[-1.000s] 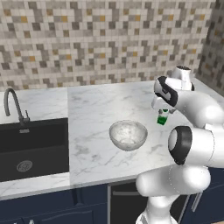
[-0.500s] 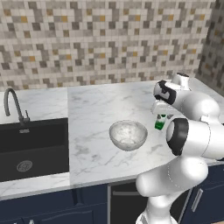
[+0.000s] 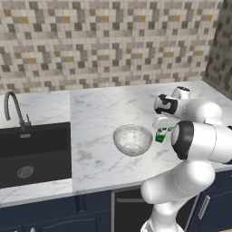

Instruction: Gather the eggs and milk located in the vicinity of the sink area and place them right next to the bowl.

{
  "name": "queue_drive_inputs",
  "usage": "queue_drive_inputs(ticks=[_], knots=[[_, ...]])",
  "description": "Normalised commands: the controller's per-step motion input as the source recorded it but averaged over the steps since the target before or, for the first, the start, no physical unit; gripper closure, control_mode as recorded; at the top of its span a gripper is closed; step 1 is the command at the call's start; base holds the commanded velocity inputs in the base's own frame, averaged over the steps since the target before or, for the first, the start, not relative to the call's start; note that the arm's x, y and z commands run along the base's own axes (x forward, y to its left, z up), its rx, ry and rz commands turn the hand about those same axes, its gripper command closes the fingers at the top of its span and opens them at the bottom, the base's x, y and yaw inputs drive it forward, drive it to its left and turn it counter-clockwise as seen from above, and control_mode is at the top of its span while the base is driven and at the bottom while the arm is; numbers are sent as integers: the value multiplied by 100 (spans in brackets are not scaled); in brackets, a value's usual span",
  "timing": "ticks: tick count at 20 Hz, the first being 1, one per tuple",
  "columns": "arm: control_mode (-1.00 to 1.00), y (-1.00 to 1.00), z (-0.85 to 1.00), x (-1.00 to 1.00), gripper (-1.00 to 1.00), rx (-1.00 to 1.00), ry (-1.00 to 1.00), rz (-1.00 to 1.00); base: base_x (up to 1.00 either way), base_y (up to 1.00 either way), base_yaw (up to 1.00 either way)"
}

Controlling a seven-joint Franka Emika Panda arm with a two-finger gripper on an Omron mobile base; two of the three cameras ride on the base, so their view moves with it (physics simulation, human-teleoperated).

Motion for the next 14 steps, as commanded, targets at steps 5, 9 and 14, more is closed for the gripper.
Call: queue_drive_inputs(ticks=[5,9,14], knots=[[-100,6,-5,0,100,0,-8,20,0,0,0],[-100,0,-15,0,100,-2,0,12,0,0,0],[-100,0,-17,0,100,-3,0,7,0,0,0]])
